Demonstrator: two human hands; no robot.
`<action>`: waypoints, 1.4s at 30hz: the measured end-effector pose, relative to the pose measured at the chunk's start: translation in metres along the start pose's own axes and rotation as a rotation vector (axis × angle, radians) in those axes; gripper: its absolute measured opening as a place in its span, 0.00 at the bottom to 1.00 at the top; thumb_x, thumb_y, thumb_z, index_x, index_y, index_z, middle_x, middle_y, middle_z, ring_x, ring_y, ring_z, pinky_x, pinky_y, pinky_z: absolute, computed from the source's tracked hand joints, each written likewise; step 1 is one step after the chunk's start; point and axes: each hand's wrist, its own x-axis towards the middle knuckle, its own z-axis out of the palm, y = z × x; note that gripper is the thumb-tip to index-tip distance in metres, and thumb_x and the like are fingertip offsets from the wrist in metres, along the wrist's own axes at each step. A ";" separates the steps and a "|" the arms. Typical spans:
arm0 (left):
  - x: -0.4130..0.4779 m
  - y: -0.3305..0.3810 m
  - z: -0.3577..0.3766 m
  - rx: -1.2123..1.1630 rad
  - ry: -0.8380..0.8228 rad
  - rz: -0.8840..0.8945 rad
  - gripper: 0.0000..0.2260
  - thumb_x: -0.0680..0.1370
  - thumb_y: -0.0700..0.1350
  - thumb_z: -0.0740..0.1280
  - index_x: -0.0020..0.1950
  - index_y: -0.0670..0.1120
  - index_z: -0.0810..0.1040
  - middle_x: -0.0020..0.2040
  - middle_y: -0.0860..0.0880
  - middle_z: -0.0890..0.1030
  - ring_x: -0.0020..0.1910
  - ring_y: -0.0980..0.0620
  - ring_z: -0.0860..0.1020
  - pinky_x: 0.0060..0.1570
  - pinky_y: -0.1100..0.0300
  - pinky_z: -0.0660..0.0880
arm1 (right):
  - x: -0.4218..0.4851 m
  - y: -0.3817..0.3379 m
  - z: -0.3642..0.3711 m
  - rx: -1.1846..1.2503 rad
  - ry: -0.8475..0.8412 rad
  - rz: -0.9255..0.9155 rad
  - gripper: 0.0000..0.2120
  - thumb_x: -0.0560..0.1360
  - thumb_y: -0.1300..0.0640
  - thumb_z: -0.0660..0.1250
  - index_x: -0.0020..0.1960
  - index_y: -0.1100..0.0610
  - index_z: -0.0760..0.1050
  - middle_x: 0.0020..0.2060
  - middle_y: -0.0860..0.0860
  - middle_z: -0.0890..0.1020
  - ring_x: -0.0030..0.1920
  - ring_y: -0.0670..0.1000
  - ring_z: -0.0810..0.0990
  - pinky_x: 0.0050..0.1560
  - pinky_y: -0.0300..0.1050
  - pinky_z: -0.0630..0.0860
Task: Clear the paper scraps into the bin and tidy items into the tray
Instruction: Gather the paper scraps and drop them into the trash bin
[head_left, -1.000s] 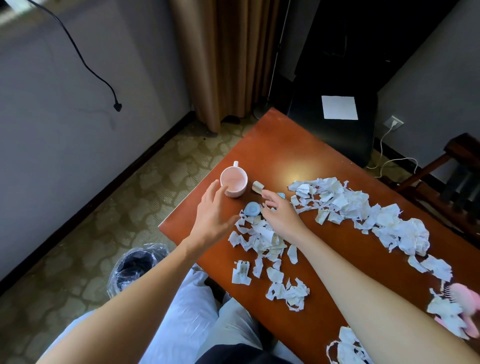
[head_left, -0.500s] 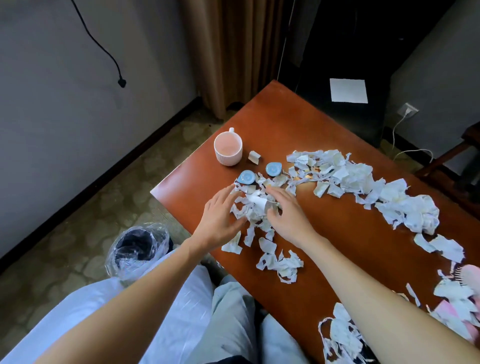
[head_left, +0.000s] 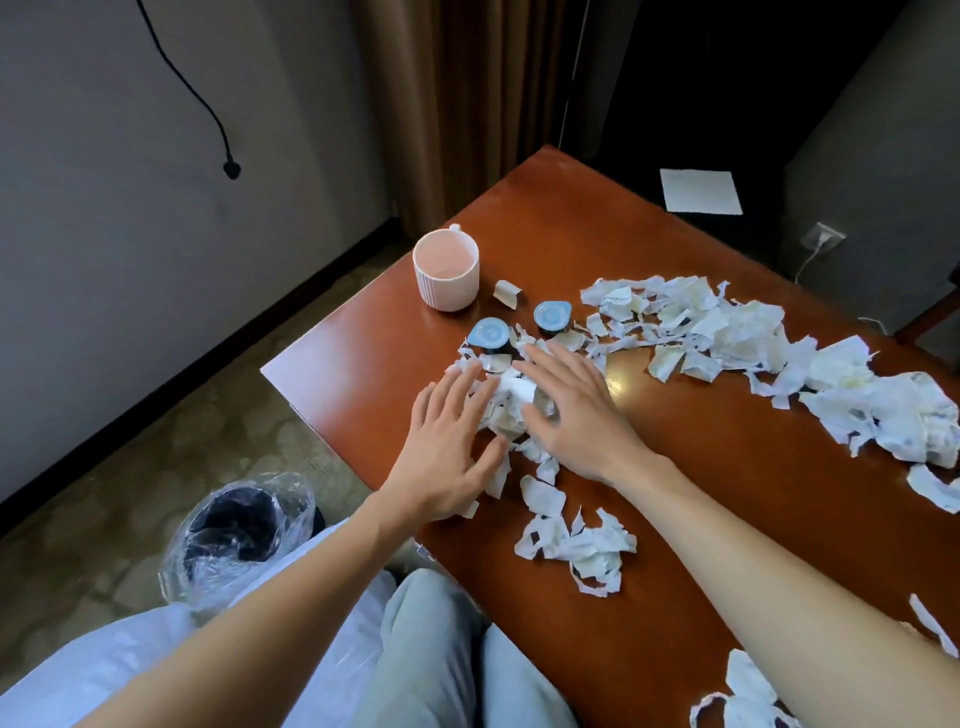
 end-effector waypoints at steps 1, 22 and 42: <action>0.001 -0.001 0.004 0.006 0.006 0.013 0.27 0.82 0.62 0.50 0.80 0.57 0.50 0.81 0.53 0.46 0.79 0.54 0.40 0.77 0.50 0.38 | 0.001 0.003 0.004 -0.001 0.004 0.004 0.25 0.81 0.47 0.57 0.77 0.46 0.60 0.78 0.42 0.57 0.78 0.42 0.46 0.77 0.47 0.41; -0.002 -0.010 0.020 0.028 0.120 0.197 0.25 0.82 0.63 0.46 0.77 0.58 0.60 0.81 0.53 0.52 0.79 0.50 0.45 0.76 0.44 0.44 | -0.081 -0.013 0.029 -0.100 0.073 0.075 0.37 0.75 0.29 0.55 0.78 0.37 0.43 0.79 0.41 0.43 0.77 0.44 0.35 0.77 0.53 0.38; 0.015 -0.008 0.032 0.058 0.237 0.198 0.21 0.80 0.60 0.53 0.67 0.56 0.73 0.70 0.53 0.69 0.72 0.51 0.58 0.73 0.43 0.49 | -0.056 0.010 0.048 -0.299 0.334 0.106 0.29 0.82 0.39 0.49 0.78 0.51 0.55 0.73 0.47 0.64 0.74 0.50 0.56 0.73 0.48 0.47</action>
